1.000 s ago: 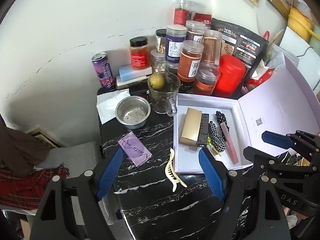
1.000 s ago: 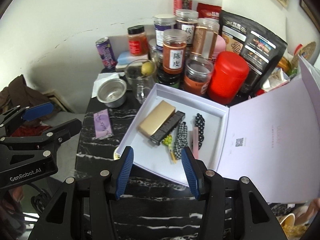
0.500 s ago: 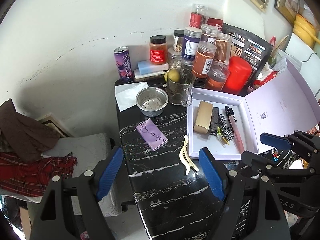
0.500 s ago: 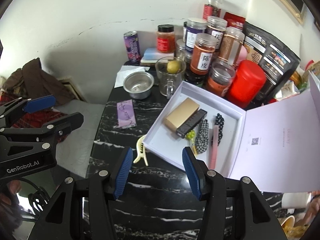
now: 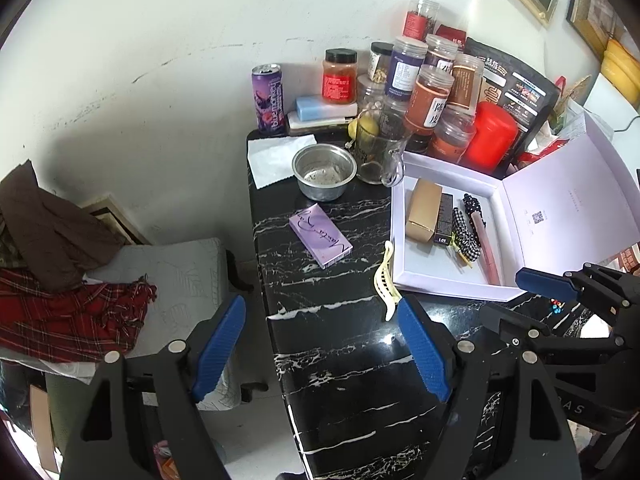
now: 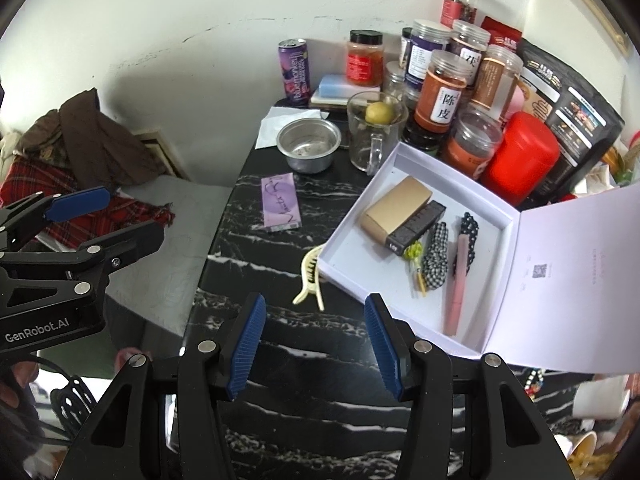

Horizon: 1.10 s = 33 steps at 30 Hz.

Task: Organize rigid objects
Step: 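Withdraw both tools from the white box toward the hair clip and card, then grasp the cream claw hair clip with the right tool while the left tool grasps the purple card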

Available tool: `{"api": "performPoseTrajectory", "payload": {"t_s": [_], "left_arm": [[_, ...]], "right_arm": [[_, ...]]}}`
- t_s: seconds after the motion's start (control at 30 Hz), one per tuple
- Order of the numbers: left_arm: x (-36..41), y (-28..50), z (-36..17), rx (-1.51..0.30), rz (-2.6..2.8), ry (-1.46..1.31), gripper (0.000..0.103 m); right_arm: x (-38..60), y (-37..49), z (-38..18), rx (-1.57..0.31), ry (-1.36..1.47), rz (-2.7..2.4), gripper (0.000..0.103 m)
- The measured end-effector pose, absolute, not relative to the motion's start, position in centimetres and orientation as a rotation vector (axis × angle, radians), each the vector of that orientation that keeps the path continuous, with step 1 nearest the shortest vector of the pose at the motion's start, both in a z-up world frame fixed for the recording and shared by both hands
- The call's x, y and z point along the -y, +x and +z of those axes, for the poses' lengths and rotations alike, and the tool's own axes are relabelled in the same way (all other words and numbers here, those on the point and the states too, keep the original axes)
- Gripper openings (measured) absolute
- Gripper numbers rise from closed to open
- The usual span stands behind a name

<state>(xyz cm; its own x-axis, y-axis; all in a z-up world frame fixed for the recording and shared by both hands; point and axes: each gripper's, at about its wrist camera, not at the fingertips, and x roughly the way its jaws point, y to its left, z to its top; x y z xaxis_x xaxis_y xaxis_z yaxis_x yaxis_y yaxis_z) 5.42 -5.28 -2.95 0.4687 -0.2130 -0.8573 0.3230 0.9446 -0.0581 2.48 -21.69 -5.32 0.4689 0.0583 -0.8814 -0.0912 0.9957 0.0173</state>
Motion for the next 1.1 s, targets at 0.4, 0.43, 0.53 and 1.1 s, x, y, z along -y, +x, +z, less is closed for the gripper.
{"api": "performPoseTrajectory", "payload": {"t_s": [0.4,0.43,0.53,1.1], "left_arm": [[5.7,5.8,-8.0,-1.119,-0.343,0.073,0.079],[5.8,5.9,-8.5,-1.127,-0.343,0.073,0.079],[6.1,6.3,-9.5,-1.145,-0.343,0.068,0.079],[6.6,11.2,-14.0,-1.209,-0.329,0.026,0.079]], "right_arm": [[23.0,3.0,-9.7,-1.165,0.011,0.106,0.052],[23.1,3.2,-10.1,-1.173,0.014,0.105,0.052],[23.5,3.6,-11.2,-1.197,0.021,0.104,0.052],[23.7,7.1,-16.2,-1.258,0.057,0.172,0.052]]}}
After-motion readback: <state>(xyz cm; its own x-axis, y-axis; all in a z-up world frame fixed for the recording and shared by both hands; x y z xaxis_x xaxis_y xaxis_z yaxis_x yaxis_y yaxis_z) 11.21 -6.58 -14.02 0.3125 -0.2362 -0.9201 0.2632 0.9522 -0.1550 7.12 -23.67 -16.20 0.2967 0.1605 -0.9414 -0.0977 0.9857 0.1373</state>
